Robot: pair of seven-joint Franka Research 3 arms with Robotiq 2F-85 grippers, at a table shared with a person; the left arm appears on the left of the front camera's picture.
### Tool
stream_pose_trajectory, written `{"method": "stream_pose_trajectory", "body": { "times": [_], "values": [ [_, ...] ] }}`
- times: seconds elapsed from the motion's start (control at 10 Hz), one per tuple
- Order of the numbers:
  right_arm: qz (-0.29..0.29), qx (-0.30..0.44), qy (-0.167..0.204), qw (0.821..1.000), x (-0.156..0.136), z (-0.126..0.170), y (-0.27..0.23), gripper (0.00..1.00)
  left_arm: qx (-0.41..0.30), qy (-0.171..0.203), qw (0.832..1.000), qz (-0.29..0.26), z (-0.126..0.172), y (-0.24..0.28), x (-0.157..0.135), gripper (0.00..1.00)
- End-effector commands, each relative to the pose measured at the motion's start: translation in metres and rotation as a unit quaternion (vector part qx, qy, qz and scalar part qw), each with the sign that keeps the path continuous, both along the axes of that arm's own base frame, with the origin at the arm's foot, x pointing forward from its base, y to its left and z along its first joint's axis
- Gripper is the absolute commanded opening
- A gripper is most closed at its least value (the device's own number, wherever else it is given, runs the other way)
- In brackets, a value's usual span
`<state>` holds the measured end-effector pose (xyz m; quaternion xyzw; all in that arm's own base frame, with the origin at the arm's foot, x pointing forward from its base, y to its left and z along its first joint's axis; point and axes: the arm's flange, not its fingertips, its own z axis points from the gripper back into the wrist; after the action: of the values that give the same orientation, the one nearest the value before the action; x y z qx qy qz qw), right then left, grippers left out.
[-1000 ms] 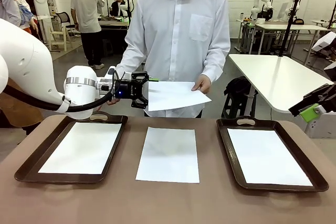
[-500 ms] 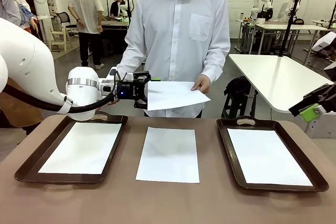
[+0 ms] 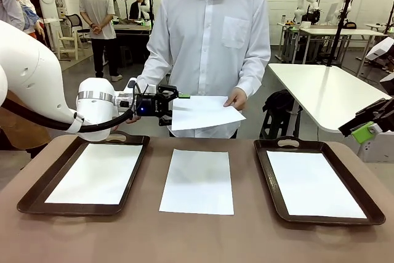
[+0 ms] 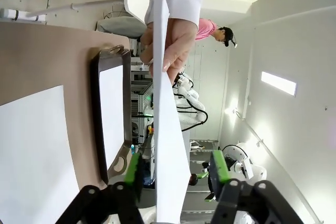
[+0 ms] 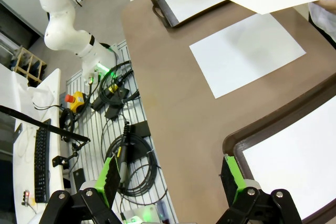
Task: Sort the A4 documents.
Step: Receive the A4 Paper.
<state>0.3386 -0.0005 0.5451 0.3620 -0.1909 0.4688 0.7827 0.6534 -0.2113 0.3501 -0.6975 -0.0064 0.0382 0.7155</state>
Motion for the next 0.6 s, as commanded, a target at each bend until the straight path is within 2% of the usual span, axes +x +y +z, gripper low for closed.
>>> {"method": "stream_pose_trajectory", "body": {
  "times": [0.0, 0.1, 0.4, 0.5],
  "values": [
    [0.002, 0.004, -0.001, 1.000, -0.0001, -0.0002, 0.0002, 1.00, 0.007, -0.009, 1.000, 0.011, -0.0002, 0.0033, -0.0066, 0.48],
    [0.002, 0.004, -0.001, 1.000, -0.0001, -0.0002, 0.0002, 1.00, 0.009, -0.010, 1.000, 0.012, -0.0003, 0.0039, -0.0065, 0.42],
    [0.002, 0.004, -0.001, 1.000, -0.0001, -0.0002, 0.0002, 1.00, 0.008, -0.011, 1.000, 0.013, -0.0008, 0.0048, -0.0061, 0.12],
    [0.002, 0.004, -0.001, 1.000, -0.0001, -0.0002, 0.0002, 1.00, 0.013, -0.016, 1.000, 0.014, -0.0003, 0.0046, -0.0060, 0.06]
  ]
}}
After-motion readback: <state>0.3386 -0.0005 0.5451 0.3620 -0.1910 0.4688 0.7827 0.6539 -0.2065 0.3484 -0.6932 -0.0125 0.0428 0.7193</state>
